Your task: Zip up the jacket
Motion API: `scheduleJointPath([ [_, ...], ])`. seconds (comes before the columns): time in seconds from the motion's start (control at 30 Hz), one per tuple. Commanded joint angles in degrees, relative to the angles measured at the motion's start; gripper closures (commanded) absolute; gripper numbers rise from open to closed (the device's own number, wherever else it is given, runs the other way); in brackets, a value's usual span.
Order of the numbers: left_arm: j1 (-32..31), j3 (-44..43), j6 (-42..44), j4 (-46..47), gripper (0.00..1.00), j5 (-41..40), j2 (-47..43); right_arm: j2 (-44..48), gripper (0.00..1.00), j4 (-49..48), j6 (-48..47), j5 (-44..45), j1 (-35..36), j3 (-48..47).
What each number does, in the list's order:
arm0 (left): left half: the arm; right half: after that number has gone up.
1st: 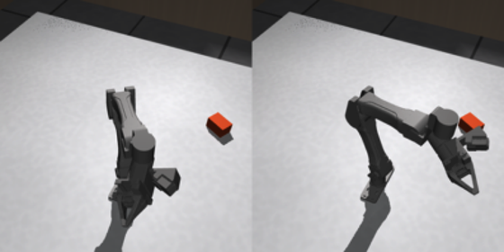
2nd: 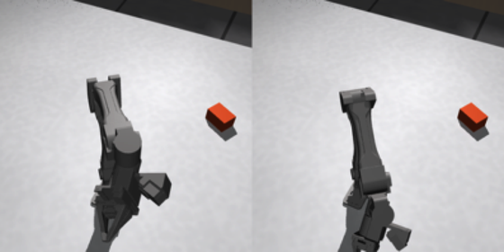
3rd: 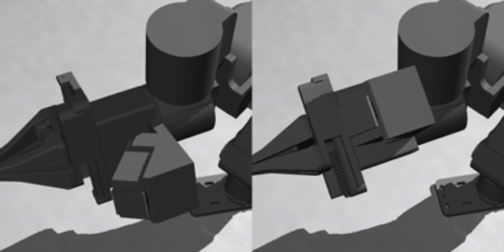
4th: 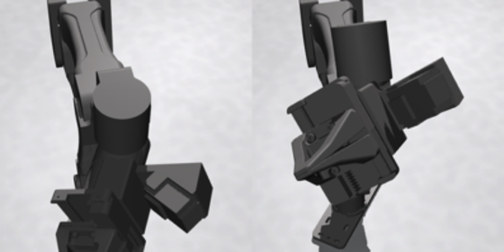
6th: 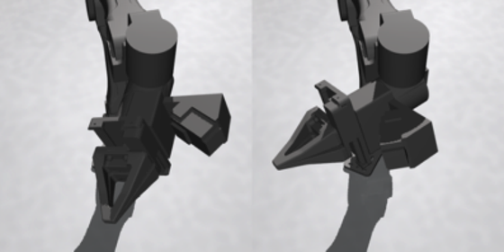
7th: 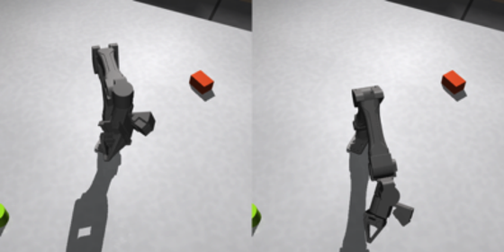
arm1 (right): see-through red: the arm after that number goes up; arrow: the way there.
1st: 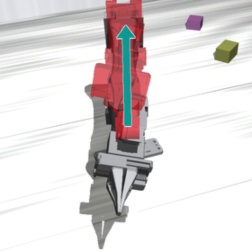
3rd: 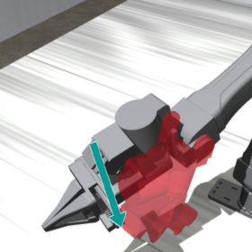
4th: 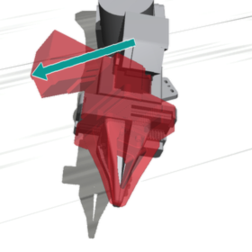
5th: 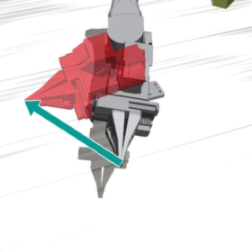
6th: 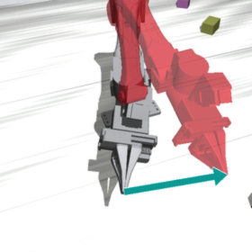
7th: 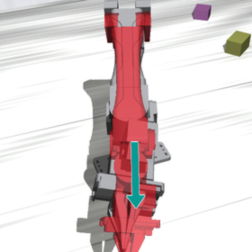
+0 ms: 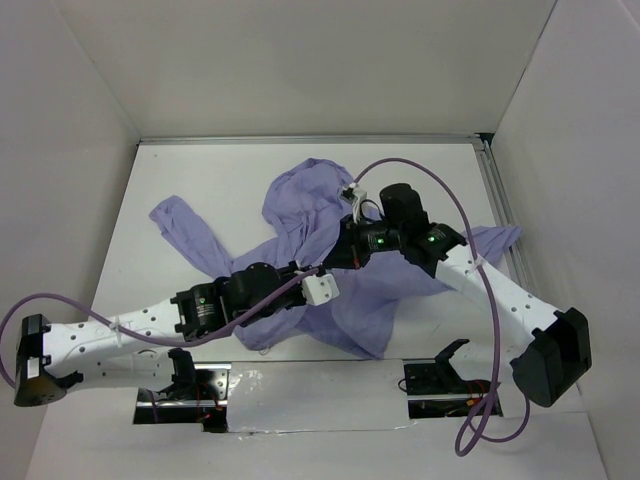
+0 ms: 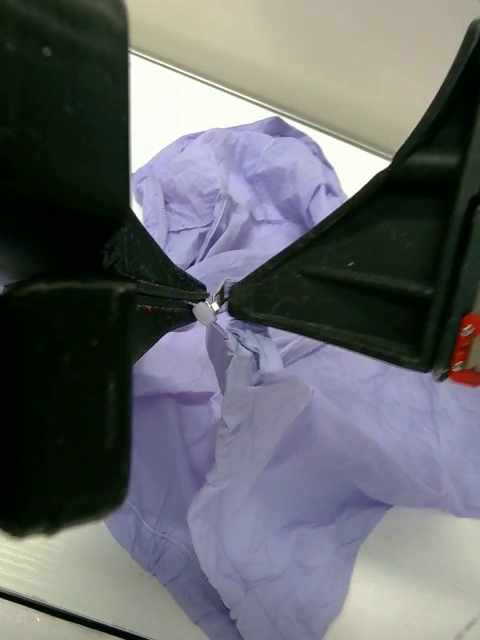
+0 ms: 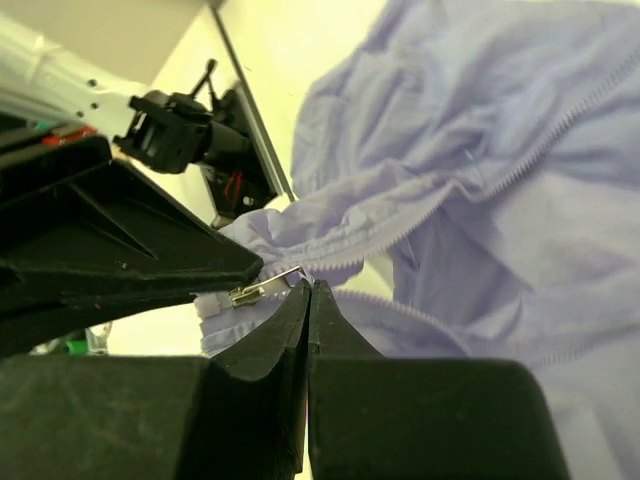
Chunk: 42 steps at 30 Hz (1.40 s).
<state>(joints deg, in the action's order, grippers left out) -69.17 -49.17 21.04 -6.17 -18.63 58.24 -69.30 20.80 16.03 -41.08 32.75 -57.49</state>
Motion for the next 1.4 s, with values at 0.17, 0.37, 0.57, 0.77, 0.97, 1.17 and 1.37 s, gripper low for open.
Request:
scheduleJointPath([
  [0.17,-1.67,-4.18,2.25,7.76,1.00,15.37,-5.06,-3.03,1.00,-18.60,-5.92,15.66,2.49,2.74],
  [0.37,-1.76,-4.10,1.90,6.44,1.00,19.25,-8.05,-4.53,1.00,-17.81,-5.40,31.73,5.12,2.91],
  [0.57,-1.67,-2.86,-0.99,6.44,1.00,20.48,-10.60,-7.68,1.00,-16.14,-5.75,45.11,8.72,3.18],
  [0.77,-1.67,-3.74,-1.44,4.59,1.00,19.60,-10.34,-11.29,1.00,-18.07,-5.92,45.65,8.82,2.04],
  [0.97,-1.67,-4.09,-1.08,4.50,1.00,26.88,-13.84,-19.11,1.00,-20.17,-8.55,48.63,5.49,-6.20],
  [1.17,-1.76,-2.16,-3.01,4.24,1.00,30.59,-17.45,-32.99,1.00,-19.40,-11.28,52.16,-1.19,-21.12],
  [1.37,-1.76,0.56,-7.93,2.49,1.00,30.14,-14.74,-48.81,1.00,-14.13,-11.29,50.66,-7.70,-43.10],
])
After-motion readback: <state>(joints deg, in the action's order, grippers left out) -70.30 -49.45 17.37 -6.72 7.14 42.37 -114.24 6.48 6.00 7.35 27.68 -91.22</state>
